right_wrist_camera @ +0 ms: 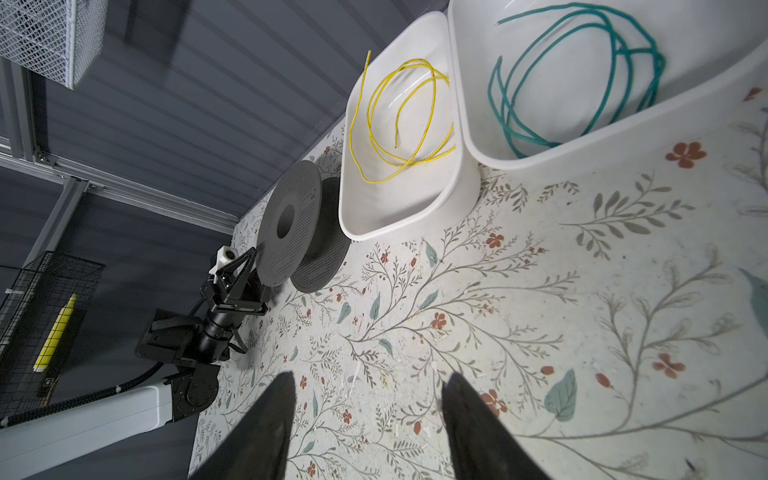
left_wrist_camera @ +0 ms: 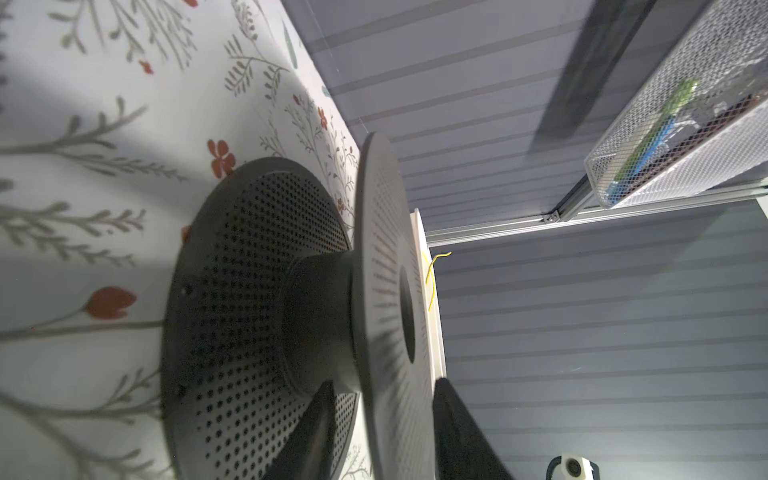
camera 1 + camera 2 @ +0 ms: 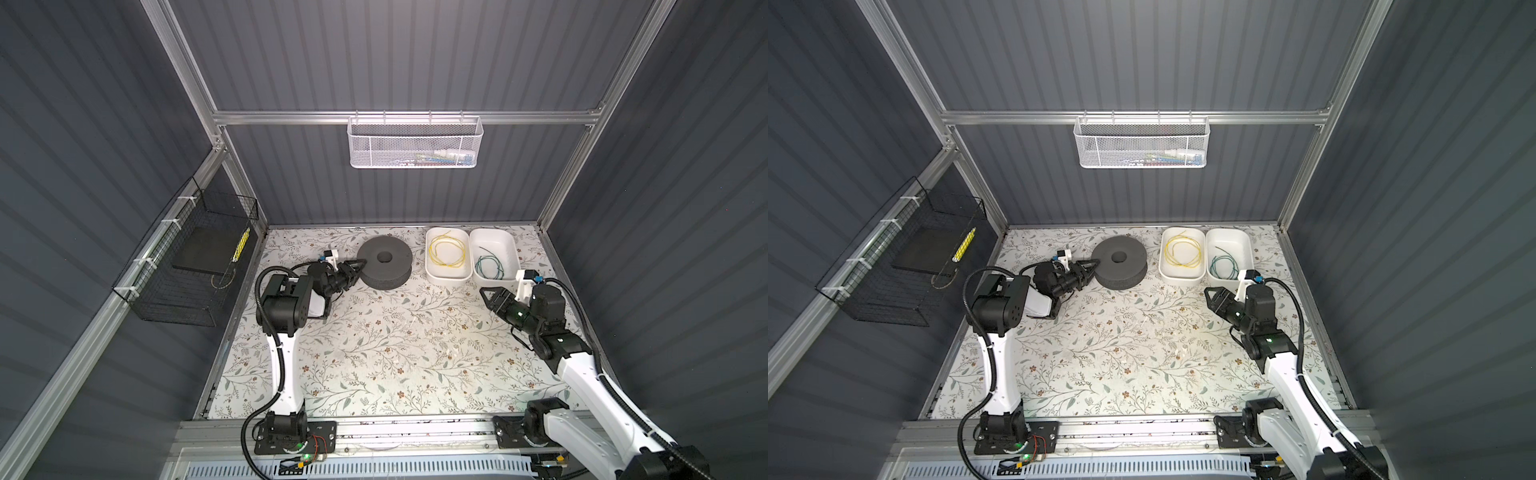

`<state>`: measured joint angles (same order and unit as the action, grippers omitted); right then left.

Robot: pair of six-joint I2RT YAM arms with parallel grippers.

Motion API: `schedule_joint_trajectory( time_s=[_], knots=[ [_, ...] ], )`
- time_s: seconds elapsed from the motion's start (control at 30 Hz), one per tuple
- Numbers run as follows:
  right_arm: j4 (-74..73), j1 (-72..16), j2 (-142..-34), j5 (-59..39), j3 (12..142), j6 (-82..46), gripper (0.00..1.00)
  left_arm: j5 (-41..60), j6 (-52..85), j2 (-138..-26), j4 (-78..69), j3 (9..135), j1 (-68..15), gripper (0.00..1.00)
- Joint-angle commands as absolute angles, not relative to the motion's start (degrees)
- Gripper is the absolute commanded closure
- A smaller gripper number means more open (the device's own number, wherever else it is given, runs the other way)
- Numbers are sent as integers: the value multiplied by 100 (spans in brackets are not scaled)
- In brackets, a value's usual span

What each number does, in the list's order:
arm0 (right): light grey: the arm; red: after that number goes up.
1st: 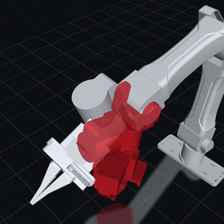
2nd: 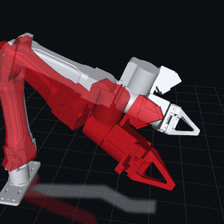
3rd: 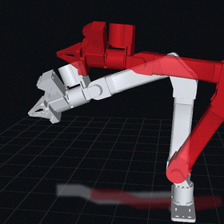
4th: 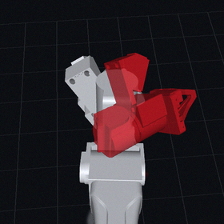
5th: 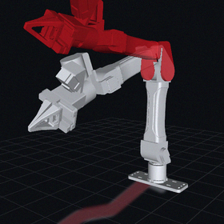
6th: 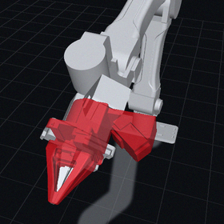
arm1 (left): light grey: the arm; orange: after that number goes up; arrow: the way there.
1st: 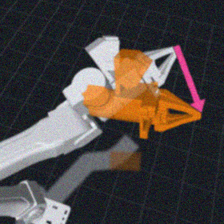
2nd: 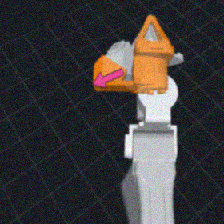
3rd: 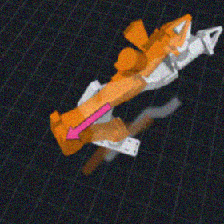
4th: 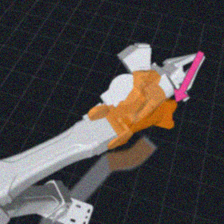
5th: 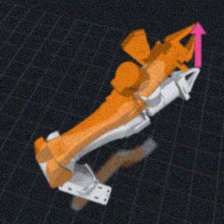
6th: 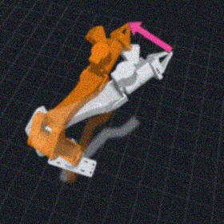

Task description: Wrap the cables

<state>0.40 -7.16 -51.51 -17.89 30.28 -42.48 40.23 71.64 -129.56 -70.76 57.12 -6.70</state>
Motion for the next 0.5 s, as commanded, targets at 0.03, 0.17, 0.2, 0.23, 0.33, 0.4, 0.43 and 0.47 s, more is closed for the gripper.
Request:
schedule_joint_trajectory(
  time_s=[0.03, 0.17, 0.2, 0.23, 0.33, 0.4, 0.43, 0.47],
  knots=[
    [-75, -702, -5178, -1864, 3159, -4263, 42, 4198, 7101, -13124, -7134, 5959, -633, 62],
    [-121, -704, -5246, -1863, 3158, -4282, 42, 4245, 7084, -13238, -7113, 6076, -633, 71],
    [-134, -702, -5268, -1866, 3166, -4286, 43, 4315, 7054, -13266, -7096, 6123, -633, 74],
    [-141, -702, -5289, -1973, 3170, -4280, 43, 4353, 7016, -13284, -7044, 6156, -633, 75],
    [-201, -705, -5351, -2096, 3176, -4297, 43, 4386, 6905, -13296, -6923, 6185, -624, 82],
    [-239, -701, -5386, -2109, 3178, -4315, 44, 4370, 6895, -13289, -6908, 6177, -624, 88],
    [-248, -705, -5403, -2120, 3185, -4324, 44, 4373, 6899, -13274, -6908, 6179, -624, 91],
    [-255, -703, -5410, -2134, 3191, -4324, 44, 4361, 6899, -13246, -6907, 6162, -624, 93]
  ],
)
